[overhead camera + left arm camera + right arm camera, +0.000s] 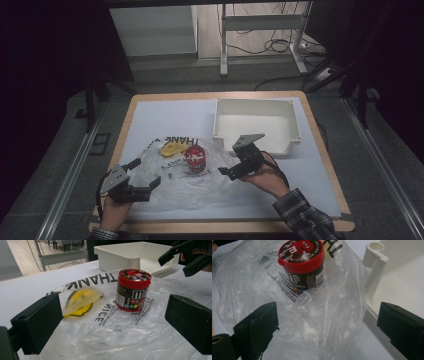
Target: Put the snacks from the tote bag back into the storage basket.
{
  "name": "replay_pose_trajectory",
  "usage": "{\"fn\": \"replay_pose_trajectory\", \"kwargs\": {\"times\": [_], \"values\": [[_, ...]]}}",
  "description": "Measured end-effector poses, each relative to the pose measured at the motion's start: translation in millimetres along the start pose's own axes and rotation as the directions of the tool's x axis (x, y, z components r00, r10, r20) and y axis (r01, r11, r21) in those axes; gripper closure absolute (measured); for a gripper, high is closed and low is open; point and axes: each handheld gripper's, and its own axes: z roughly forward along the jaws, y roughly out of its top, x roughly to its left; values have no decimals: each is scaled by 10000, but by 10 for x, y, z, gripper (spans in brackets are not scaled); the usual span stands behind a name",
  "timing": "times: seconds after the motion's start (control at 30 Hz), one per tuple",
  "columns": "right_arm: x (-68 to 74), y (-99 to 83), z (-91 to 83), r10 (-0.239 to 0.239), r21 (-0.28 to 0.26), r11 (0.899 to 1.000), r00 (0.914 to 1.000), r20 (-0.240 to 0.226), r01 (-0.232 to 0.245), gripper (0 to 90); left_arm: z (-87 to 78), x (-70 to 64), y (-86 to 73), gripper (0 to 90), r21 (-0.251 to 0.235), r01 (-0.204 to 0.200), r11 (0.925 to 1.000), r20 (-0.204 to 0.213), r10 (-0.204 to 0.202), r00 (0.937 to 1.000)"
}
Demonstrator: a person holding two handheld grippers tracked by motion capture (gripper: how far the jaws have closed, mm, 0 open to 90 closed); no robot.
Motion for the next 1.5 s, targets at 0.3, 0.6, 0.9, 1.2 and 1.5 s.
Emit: {"fn": "replay_pose_trajectory", "kwargs": {"times": [0.3, 0.6, 0.9, 1.2, 1.5], "values": [[44, 97, 137, -232, 270, 9994, 9997, -26, 233, 77, -2, 3, 0, 10, 7, -16, 10000, 1, 16, 10000], [71, 180, 260, -482, 514, 9975, 9986, -216, 492, 105, -5, 3, 1, 10, -5, -23, 10000, -1, 23, 10000], [129, 262, 382, -699, 644, 9953, 9970, -336, 719, 115, -6, 3, 2, 10, -18, -41, 10000, 1, 41, 10000], [154, 292, 505, -971, 928, 9907, 9947, -340, 999, 118, -6, 4, 3, 10, -22, -41, 10000, -2, 41, 10000], [213, 371, 680, -1305, 1055, 9852, 9903, -482, 1350, 134, -7, 3, 3, 10, -23, -58, 10000, 1, 58, 10000]]}}
